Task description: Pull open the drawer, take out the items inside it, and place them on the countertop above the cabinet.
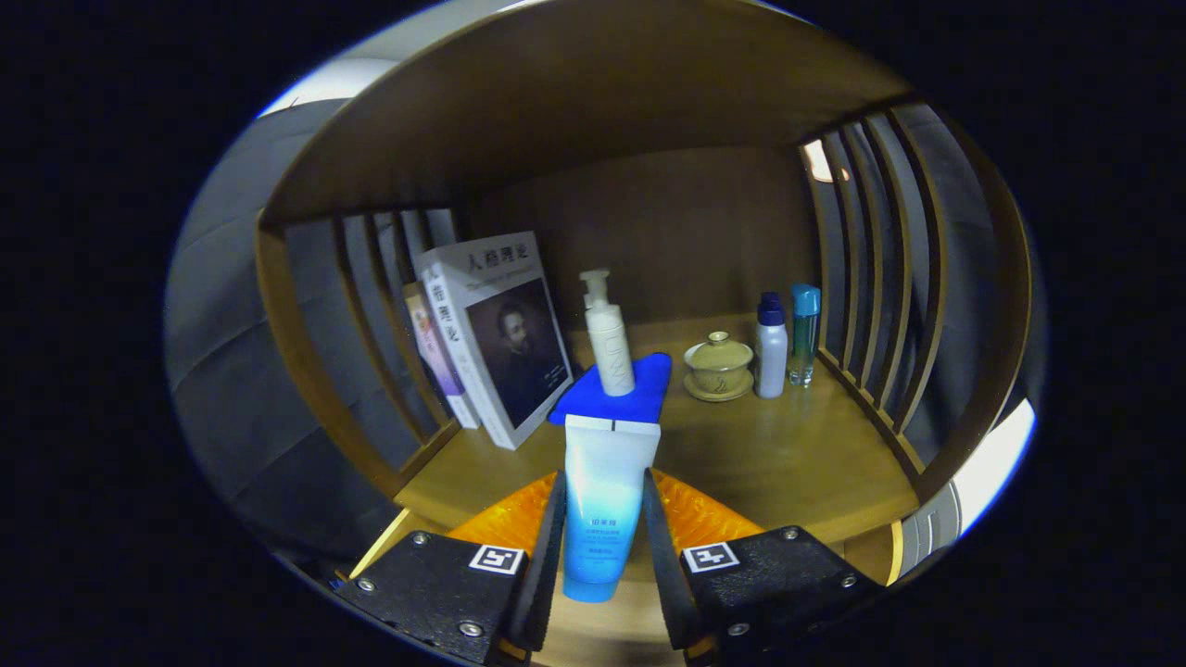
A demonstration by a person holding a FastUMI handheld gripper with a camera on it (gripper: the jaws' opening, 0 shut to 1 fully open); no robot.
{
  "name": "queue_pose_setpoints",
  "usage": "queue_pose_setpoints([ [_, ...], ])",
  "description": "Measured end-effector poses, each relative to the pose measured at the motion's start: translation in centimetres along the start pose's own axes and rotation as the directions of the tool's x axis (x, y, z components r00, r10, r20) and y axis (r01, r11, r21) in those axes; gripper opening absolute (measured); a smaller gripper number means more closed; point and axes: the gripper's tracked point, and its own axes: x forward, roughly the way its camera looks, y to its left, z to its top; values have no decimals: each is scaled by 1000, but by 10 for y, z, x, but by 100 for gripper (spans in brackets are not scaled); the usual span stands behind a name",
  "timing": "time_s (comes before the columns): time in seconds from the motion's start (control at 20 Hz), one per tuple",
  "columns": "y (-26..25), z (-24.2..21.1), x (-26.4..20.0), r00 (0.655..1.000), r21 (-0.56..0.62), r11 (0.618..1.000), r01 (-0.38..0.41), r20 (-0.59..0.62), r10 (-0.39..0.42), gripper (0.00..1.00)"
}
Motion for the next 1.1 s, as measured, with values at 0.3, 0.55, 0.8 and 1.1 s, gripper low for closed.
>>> queue_pose_setpoints([
  [0.3, -23, -7, 45, 996, 31, 996, 84, -17, -83, 48],
  [0.55, -28, -20, 62, 991, -15, 991, 134, -21, -134, 54],
  [0.8, -30, -7, 48, 977, -39, 978, 203, 81, -200, 87],
  [1.1, -10, 8, -12, 949, -150, 963, 223, 258, -179, 95],
])
